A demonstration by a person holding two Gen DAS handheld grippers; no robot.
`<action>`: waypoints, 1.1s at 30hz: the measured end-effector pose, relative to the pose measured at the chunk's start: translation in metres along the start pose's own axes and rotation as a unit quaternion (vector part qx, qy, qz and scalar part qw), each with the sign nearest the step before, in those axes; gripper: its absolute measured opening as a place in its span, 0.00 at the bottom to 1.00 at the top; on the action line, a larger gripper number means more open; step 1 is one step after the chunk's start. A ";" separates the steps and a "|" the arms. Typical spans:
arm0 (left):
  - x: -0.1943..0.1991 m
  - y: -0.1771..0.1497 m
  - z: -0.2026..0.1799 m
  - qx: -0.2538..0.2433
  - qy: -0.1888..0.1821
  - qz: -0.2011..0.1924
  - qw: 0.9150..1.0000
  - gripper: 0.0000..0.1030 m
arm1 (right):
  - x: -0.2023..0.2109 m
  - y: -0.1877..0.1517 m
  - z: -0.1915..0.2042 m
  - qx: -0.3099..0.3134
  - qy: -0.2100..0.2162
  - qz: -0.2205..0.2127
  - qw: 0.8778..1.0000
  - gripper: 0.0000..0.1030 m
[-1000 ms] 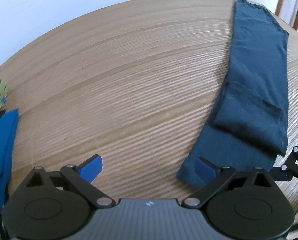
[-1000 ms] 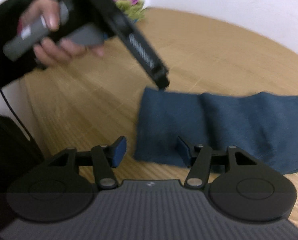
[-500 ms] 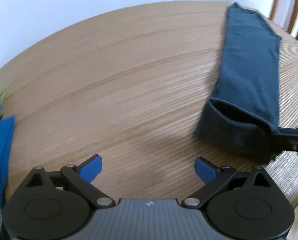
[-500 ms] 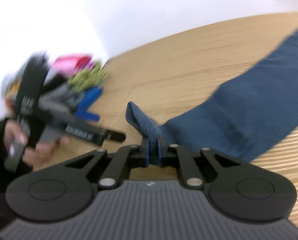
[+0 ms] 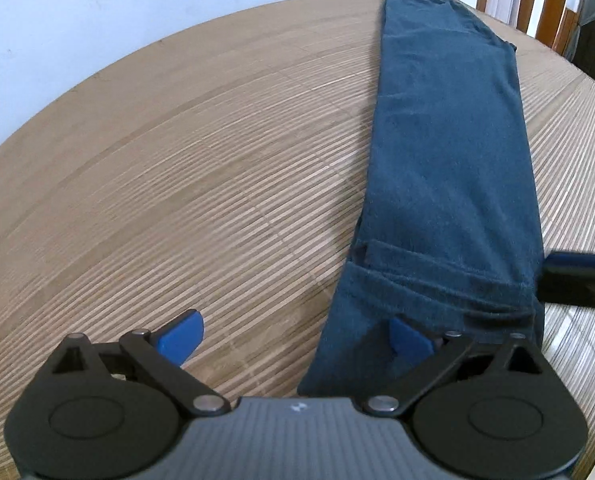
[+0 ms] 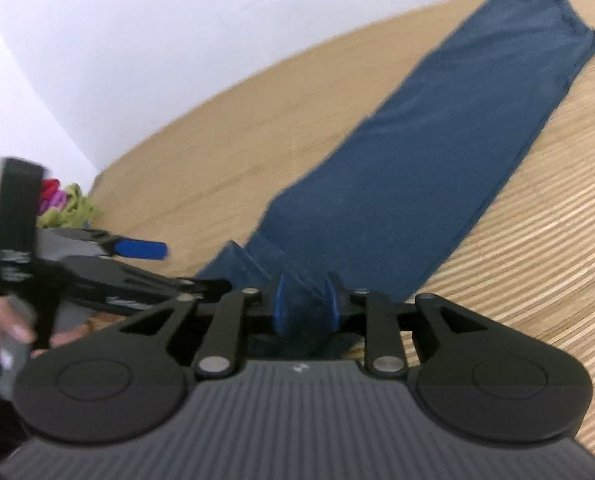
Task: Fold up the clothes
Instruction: 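Hold the folded pants end with the right gripper and press it flat, then open the right gripper and bring both grippers to the folded end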
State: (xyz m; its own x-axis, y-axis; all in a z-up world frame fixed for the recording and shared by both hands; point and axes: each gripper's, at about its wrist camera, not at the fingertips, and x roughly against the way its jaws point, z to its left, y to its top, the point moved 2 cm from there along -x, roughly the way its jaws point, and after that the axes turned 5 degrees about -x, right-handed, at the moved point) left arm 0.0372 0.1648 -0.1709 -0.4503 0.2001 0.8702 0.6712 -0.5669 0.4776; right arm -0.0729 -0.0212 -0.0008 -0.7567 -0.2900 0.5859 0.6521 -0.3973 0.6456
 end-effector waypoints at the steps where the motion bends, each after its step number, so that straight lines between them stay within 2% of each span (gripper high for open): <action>1: -0.001 0.000 0.001 0.001 -0.003 0.001 1.000 1.00 | 0.004 -0.001 0.005 0.017 0.010 0.003 1.000 0.26; 6: -0.008 0.006 0.004 -0.005 -0.016 0.007 1.000 1.00 | -0.005 -0.023 0.031 0.102 0.036 0.050 0.993 0.23; 7: -0.010 0.007 0.004 -0.007 -0.018 0.007 1.000 1.00 | -0.015 -0.027 0.029 0.101 0.021 0.068 0.992 0.23; 13: -0.011 0.008 0.009 -0.007 -0.036 0.013 0.999 0.99 | -0.018 -0.039 0.028 0.044 0.036 0.055 0.997 0.22; 14: -0.010 0.008 0.010 -0.005 -0.043 0.014 0.999 0.95 | -0.018 -0.041 0.028 0.035 0.039 0.052 0.997 0.26; 15: -0.009 0.007 0.012 -0.003 -0.049 0.015 0.999 0.88 | -0.018 -0.043 0.028 0.025 0.042 0.049 0.998 0.34; 16: -0.005 0.006 0.014 -0.003 -0.052 0.011 0.999 0.85 | -0.018 -0.045 0.027 0.015 0.045 0.046 0.998 0.40; 17: -0.001 0.004 0.017 -0.003 -0.054 0.007 0.998 0.80 | -0.019 -0.047 0.027 0.006 0.047 0.043 0.998 0.53; 18: 0.005 0.002 0.019 -0.018 -0.055 0.000 0.998 0.76 | -0.019 -0.049 0.035 0.021 0.043 0.048 0.998 0.67; 19: 0.010 -0.001 0.021 -0.033 -0.056 -0.008 0.998 0.75 | -0.016 -0.050 0.044 0.046 0.016 0.043 0.998 0.71; 21: 0.019 -0.007 0.024 -0.080 -0.055 -0.026 0.995 0.75 | -0.005 -0.056 0.059 0.097 -0.041 0.018 0.994 0.73; 24: 0.025 -0.020 0.017 -0.173 -0.051 -0.044 0.983 0.74 | 0.008 -0.064 0.067 0.122 -0.052 -0.006 0.991 0.73; 26: 0.025 -0.027 0.009 -0.224 -0.054 -0.044 0.972 0.74 | 0.003 -0.069 0.066 0.117 -0.055 0.010 0.992 0.73; 29: 0.020 -0.032 -0.003 -0.247 -0.082 -0.030 0.965 0.75 | -0.006 -0.077 0.067 0.121 -0.048 0.036 0.991 0.72; 32: 0.013 -0.033 -0.009 -0.238 -0.110 -0.033 0.965 0.76 | -0.014 -0.086 0.071 0.141 -0.050 0.042 0.988 0.72; 33: 0.011 -0.031 -0.010 -0.230 -0.129 -0.033 0.964 0.71 | -0.017 -0.089 0.071 0.150 -0.055 0.041 0.986 0.69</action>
State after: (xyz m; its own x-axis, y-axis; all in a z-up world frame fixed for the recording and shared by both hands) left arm 0.0056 0.1770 -0.1771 -0.2815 0.4064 0.8693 0.2881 -0.8283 0.4805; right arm -0.1145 0.0804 -0.0334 -0.7024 -0.2081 0.6806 0.7072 -0.0958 0.7005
